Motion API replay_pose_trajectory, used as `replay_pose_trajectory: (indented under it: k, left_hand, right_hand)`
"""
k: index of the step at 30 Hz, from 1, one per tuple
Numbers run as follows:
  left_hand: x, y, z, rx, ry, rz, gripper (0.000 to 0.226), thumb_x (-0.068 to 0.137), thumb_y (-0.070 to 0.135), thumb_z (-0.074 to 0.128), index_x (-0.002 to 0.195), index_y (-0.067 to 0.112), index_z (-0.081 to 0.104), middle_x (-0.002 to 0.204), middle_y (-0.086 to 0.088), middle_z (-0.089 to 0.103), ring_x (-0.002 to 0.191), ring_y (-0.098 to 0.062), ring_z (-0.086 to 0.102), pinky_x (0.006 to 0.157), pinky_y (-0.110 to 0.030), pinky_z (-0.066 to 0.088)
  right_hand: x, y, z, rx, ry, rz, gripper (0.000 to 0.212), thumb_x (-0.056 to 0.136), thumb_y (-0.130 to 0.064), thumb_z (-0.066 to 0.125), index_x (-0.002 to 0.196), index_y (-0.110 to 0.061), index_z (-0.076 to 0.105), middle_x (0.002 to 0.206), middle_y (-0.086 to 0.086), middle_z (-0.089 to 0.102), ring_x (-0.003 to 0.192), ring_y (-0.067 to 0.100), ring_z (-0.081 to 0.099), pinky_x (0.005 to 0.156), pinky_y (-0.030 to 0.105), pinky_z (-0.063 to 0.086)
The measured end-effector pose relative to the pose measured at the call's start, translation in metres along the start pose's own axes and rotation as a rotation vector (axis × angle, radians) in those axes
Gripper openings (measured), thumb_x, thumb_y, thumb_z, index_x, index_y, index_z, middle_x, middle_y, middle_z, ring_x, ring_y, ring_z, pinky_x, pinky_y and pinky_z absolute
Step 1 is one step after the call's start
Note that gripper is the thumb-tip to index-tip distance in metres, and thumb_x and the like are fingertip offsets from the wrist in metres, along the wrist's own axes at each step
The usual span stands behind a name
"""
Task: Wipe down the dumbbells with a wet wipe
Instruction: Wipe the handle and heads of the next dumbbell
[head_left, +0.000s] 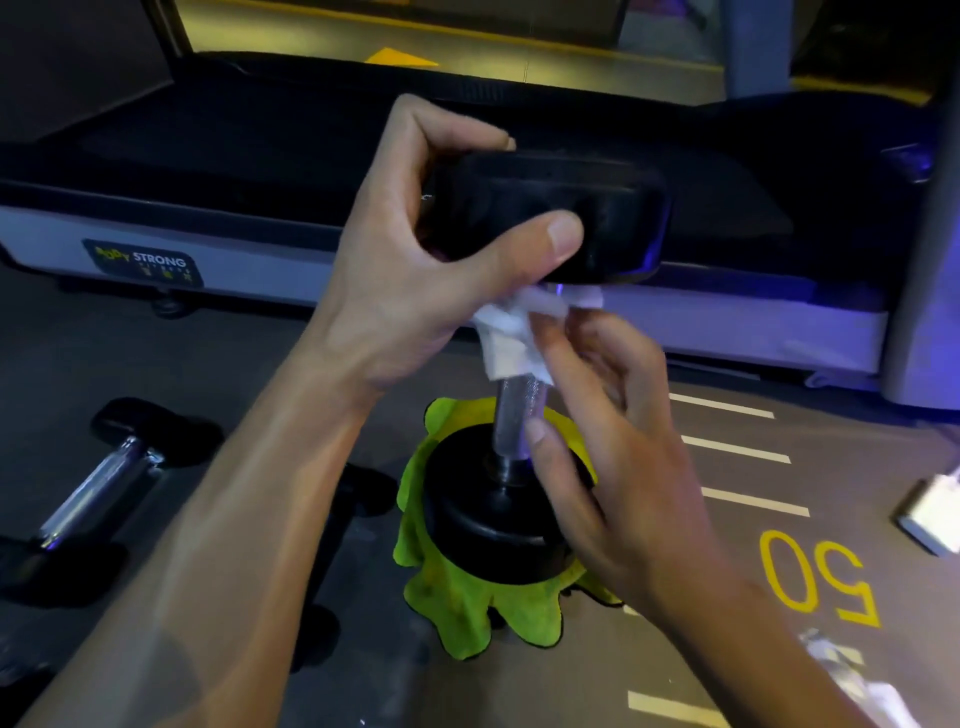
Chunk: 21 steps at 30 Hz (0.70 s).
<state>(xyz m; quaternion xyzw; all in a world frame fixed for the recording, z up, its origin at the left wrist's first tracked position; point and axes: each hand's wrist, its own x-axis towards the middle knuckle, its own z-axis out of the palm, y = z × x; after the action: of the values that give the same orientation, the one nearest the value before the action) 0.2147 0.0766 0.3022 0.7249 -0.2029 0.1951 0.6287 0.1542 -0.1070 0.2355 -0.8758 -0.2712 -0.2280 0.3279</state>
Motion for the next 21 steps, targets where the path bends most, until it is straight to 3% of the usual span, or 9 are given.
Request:
replay_pose_trajectory:
  k: [4,8,12,16,21]
  left_hand:
    - [-0.003,0.014,0.009,0.164,0.077,-0.042,0.079,0.068,0.06,0.087,0.12,0.011,0.053,0.117,-0.001,0.068,0.107,-0.015,0.067,0.088,-0.034,0.058]
    - [-0.003,0.019,0.012,0.215,0.137,-0.053,0.079,0.067,0.064,0.088,0.118,0.013,0.056,0.113,0.004,0.07,0.102,-0.013,0.068,0.084,-0.037,0.059]
    - [-0.007,0.021,0.016,0.217,0.157,-0.038,0.079,0.067,0.063,0.089,0.118,0.012,0.057,0.114,0.004,0.07,0.103,-0.012,0.069,0.084,-0.038,0.059]
    - [-0.009,0.023,0.016,0.204,0.165,-0.015,0.08,0.067,0.061,0.089,0.119,0.009,0.058,0.115,0.001,0.07,0.103,-0.013,0.069,0.083,-0.034,0.058]
    - [-0.009,0.021,0.011,0.158,0.16,-0.007,0.078,0.065,0.058,0.091,0.116,0.009,0.058,0.115,-0.001,0.073,0.105,-0.016,0.071,0.086,-0.037,0.059]
  right_hand:
    - [-0.035,0.008,-0.004,0.078,-0.093,0.038,0.046,0.106,-0.026,0.046,0.152,-0.022,0.047,0.142,-0.01,0.043,0.136,0.001,0.045,0.11,0.014,0.034]
    - [-0.054,0.009,-0.006,0.096,-0.18,0.055,0.04,0.109,-0.038,0.037,0.135,-0.025,0.065,0.133,-0.013,0.053,0.125,0.005,0.056,0.098,0.019,0.044]
    - [-0.046,-0.02,0.004,-0.177,-0.16,0.037,0.041,0.107,-0.04,0.037,0.131,-0.025,0.068,0.117,-0.006,0.061,0.11,0.018,0.06,0.093,0.034,0.049]
    - [-0.036,-0.055,0.028,-0.394,-0.2,0.136,0.061,0.107,-0.054,0.026,0.135,-0.018,0.066,0.118,-0.003,0.062,0.104,0.023,0.058,0.083,0.038,0.052]
    - [-0.036,-0.025,0.007,-0.134,-0.255,0.074,0.044,0.108,-0.045,0.034,0.135,-0.033,0.065,0.114,-0.014,0.054,0.104,0.009,0.054,0.089,0.024,0.046]
